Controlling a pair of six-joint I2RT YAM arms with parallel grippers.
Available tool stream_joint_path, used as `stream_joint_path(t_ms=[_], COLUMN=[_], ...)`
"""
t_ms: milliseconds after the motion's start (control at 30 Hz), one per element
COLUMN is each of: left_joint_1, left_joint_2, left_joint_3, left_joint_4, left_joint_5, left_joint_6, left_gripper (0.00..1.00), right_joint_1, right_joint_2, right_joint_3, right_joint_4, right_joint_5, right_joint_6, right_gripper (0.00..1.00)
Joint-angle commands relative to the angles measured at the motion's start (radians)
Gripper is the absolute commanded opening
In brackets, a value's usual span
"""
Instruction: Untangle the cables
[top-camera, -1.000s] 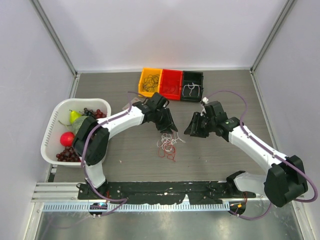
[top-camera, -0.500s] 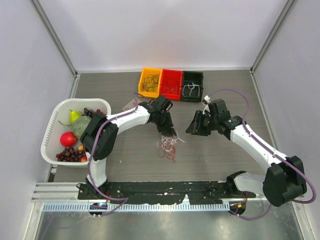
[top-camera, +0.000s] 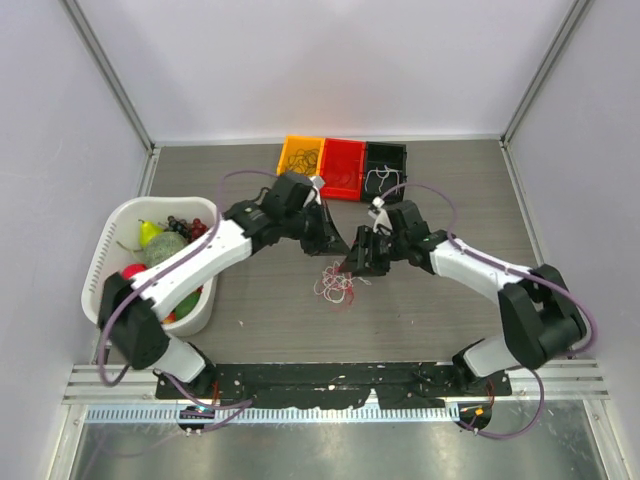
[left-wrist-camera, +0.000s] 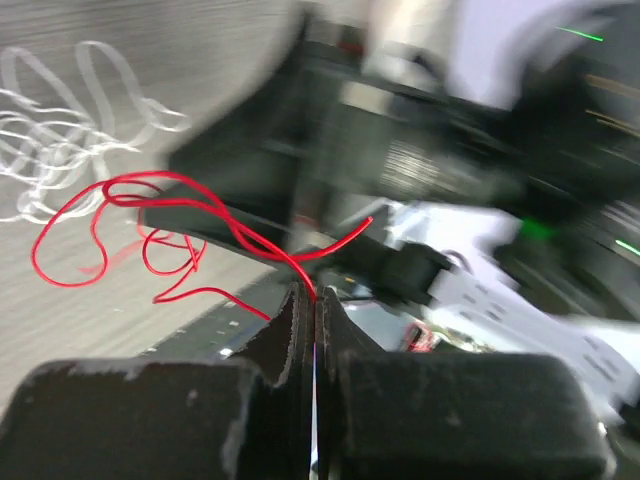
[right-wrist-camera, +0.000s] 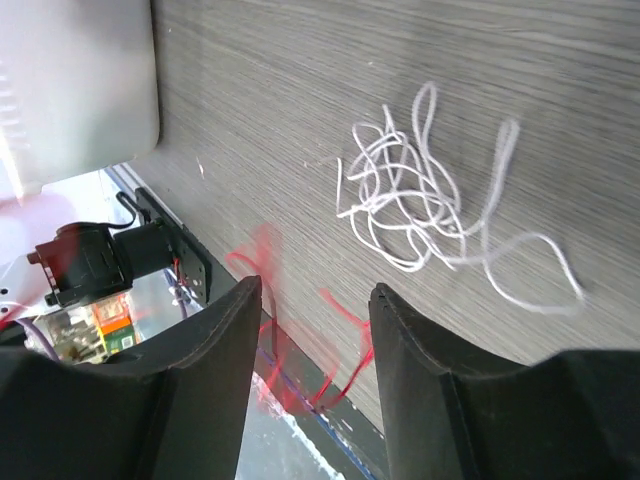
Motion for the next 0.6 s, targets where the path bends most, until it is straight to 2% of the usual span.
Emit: stream_joint_path(t_ms=[0,67,133,267,300,367,467,567], left_joint_1=[-0.004,-0.004,-0.004,-0.004,-0.004,-0.004,-0.004,-0.003], left_joint_2=[-0.168,-0.225,-0.259,-0.230,-0.206,-0.160,-0.126,-0.146], left_joint_3=[-0.012,0.049,0.182,0.576,0.711,0.863,0.961,0.915], left_joint_4=[0.086,0.080,0.052,-0.055,-0.104,-0.162,-0.184,-0.114], left_joint_5=[0.106,0.115,0.114,0.065,0.040,0.016,-0.027,-0.053], left_joint_6=[-0.076,-0.093,-0.083,0.003,0.022,0.034,0.016,-0.010], left_gripper=[0.00,0.00,0.00,0.00,0.00,0.00,0.00,0.00], right_joint_1=[0.073,0.090,0.094,0.094,0.094,0.092,0.081,0.069], right_joint_2=[0.110,0.145,0.162,0.136,0.101,0.042,-0.048,-0.097], right_joint_3=[-0.021,-0.038,-0.042,-0.067,-0.065,-0.041,0.014,0.060], right_joint_4=[0.269,0.308,0.291,0.238,0.184,0.086,-0.023,-0.124], right_joint_5=[-0.048,-0.032,0.011,0.057,0.065,0.108,0.163,0.186], right_joint_6=[0.136,0.181,0.186,0.143,0.129,0.060,-0.031,-0.084], right_gripper=[0.52,0.50,0.48,0.47,0.48,0.50,0.53,0.59])
